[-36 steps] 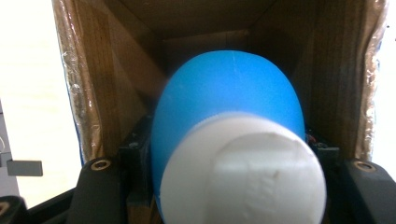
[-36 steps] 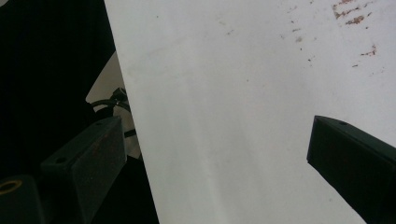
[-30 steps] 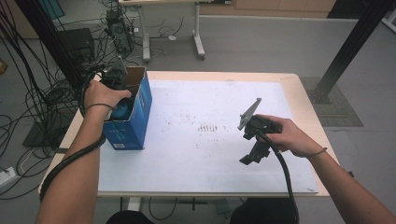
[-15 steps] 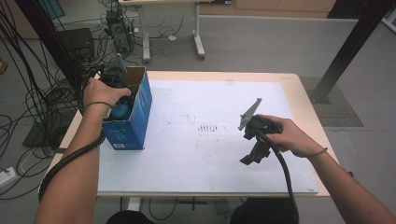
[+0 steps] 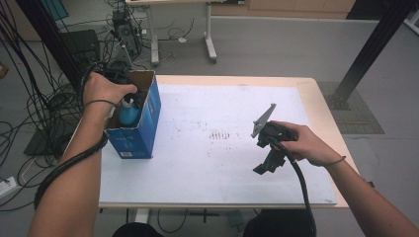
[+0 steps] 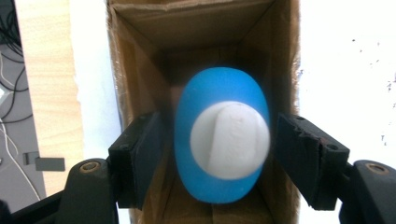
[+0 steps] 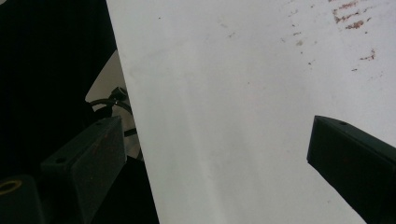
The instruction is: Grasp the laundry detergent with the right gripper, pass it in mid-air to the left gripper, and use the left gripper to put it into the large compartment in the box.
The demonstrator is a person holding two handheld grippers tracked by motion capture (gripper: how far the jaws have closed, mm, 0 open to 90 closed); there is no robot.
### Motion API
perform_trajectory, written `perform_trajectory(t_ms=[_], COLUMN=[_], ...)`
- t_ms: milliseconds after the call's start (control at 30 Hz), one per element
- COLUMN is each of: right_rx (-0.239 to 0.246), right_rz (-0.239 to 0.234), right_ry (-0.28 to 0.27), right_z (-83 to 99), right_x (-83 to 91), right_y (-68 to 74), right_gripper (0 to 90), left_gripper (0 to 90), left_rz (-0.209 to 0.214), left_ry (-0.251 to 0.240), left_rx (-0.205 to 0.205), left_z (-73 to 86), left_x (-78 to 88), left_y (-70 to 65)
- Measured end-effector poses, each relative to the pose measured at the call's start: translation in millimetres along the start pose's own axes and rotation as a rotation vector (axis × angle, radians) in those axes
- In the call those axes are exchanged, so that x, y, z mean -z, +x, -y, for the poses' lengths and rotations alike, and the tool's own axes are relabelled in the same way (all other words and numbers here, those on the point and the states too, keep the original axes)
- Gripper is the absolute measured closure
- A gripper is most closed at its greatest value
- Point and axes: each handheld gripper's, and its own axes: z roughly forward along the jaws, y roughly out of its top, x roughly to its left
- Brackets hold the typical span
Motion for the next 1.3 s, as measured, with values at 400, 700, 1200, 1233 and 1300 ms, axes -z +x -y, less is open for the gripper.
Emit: perform_trajectory(t_ms=[400,700,1200,1233,1300], right_rx=[0.002,0.005,-0.003,-0.003,-0.004], right_rz=[0.001,0.001,-0.001,-0.001,0.0], right_ry=[-0.001,-0.007,-0.003,-0.003,0.002], right_z=[-2.3,-1.8,2.1,1.9,1.2], right_x=[1.6,4.3,3.4,2.9,2.3], right_y=[-0.6,-1.4,-0.1,0.1,0.7], right_gripper=[4.1,4.1,4.1,4.1,4.1], left_gripper=[21.1,11.7,6.8,7.2,6.4], left_rz=[-0.016,0.01,0.089,0.098,0.102], left_ry=[-0.021,-0.054,-0.085,-0.09,-0.089], left_rx=[-0.029,-0.068,-0.184,-0.189,-0.2], left_z=[1.1,-1.6,-6.7,-6.8,-7.3], left_x=[30.7,46.8,47.4,45.7,42.0], left_y=[-11.8,-32.2,-95.1,-100.5,-107.9])
